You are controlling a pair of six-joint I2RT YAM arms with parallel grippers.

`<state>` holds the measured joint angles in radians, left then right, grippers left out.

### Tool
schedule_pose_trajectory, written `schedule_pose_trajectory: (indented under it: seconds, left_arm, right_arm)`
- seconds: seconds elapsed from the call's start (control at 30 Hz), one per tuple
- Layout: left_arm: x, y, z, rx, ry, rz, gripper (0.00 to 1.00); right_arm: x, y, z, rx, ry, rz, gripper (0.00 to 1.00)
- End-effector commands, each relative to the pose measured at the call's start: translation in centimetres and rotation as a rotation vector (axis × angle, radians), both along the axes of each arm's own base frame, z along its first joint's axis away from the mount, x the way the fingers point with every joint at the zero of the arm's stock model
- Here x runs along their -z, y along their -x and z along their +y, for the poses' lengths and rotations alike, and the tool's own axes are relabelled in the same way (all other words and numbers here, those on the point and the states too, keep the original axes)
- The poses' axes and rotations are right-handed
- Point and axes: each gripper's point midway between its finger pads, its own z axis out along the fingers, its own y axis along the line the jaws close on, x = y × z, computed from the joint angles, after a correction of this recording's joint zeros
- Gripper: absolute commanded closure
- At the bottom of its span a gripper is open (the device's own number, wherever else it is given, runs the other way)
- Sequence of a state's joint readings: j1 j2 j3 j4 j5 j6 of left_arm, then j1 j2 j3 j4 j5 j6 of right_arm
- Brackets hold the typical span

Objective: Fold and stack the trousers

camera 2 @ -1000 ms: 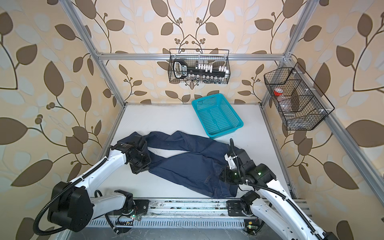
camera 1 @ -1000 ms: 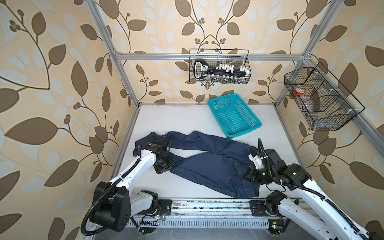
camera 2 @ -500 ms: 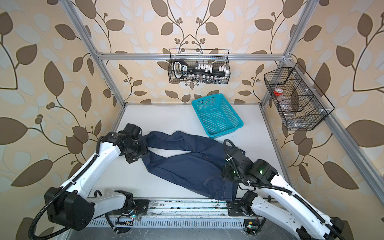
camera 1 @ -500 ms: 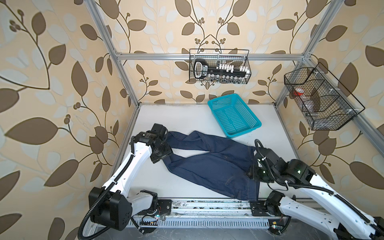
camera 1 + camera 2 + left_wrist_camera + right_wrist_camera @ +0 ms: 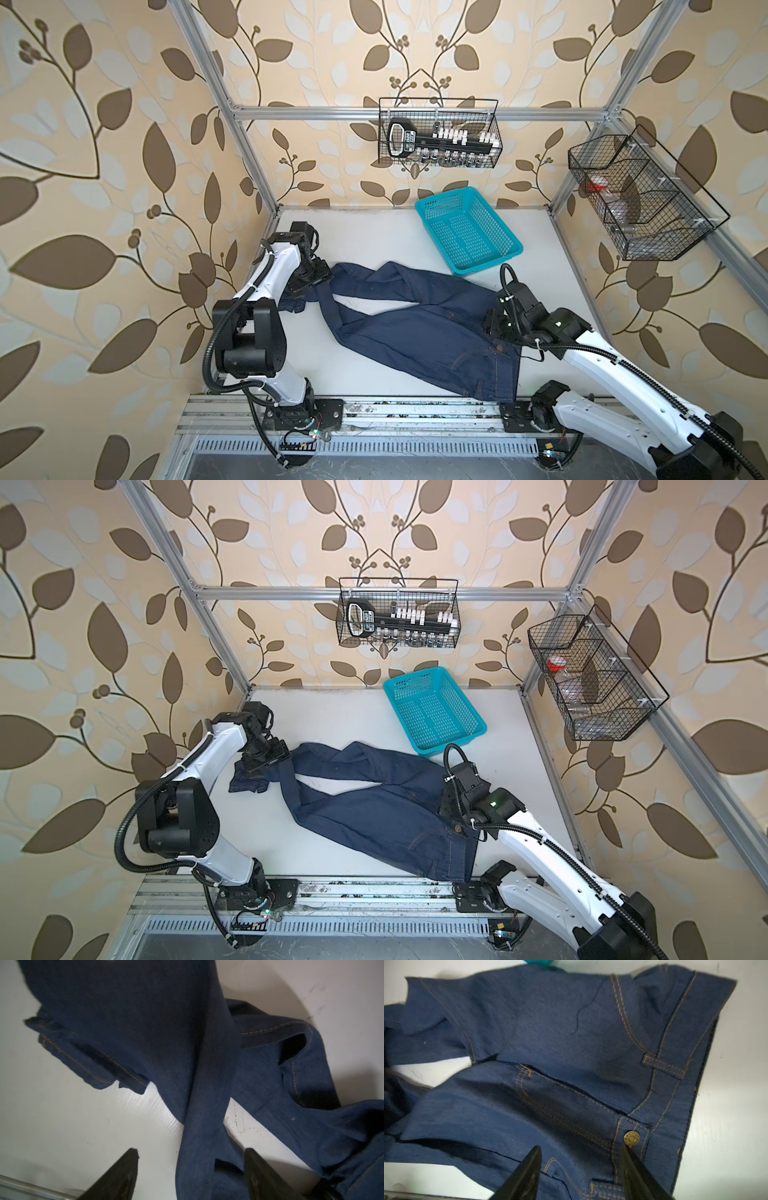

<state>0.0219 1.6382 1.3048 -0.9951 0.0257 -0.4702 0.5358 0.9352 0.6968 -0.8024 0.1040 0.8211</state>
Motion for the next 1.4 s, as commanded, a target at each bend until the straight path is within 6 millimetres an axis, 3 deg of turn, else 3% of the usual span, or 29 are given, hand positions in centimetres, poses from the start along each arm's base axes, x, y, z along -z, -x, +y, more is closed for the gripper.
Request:
schedule_pose_trajectory:
  seconds: [0.0,0.13,0.23,0.37,0.53,0.73,0.9,1.07,1.17,1.3,1.37]
  left_arm:
    - [-0.8,-1.9,-1.8,0.098,-0.026,-0.031,0.20]
    - [1.6,-3.2,-2.2,0.167,-0.119,0.044,0.23]
    - [3.4,-3.4,-1.9,0.186,-0.150,0.087,0.27]
    - [6.0,-2.2,-1.3,0.232,-0.193,0.194,0.35]
    - [7.2,1.6,-1.0,0.196,-0.183,0.252,0.57]
    - [8.5,7.7,-1.2,0.113,-0.136,0.315,0.73]
    - [7.1,11.1,-1.1,0.054,-0.118,0.307,0.77]
    - [6.4,14.0,-1.4,0.001,-0.085,0.306,0.75]
    - [4.0,12.6,-1.8,-0.017,-0.058,0.219,0.69]
    - [-0.1,8.3,-2.3,-0.028,-0.040,0.091,0.57]
    - [-1.3,5.8,-2.5,-0.044,-0.024,0.043,0.45]
  right_arm:
    - [2.2,-0.2,0.4,0.006,-0.052,0.038,0.40]
    - [5.3,0.3,-0.3,0.042,-0.046,0.102,0.41]
    - [6.5,0.4,-0.9,0.067,-0.023,0.134,0.41]
    - [8.2,0.7,-2.1,0.124,0.020,0.173,0.41]
    - [8.8,0.2,-3.3,0.184,0.052,0.171,0.41]
    - [9.6,-0.9,-3.8,0.208,0.064,0.176,0.42]
    - [10.3,-1.7,-4.3,0.200,0.097,0.180,0.41]
    - [10.6,-4.0,-5.5,0.178,0.111,0.170,0.41]
    - [9.0,-5.7,-6.1,0.143,0.111,0.134,0.39]
    - [5.3,-7.2,-8.1,0.151,0.113,0.050,0.37]
    - [3.7,-7.4,-9.7,0.171,0.124,0.019,0.35]
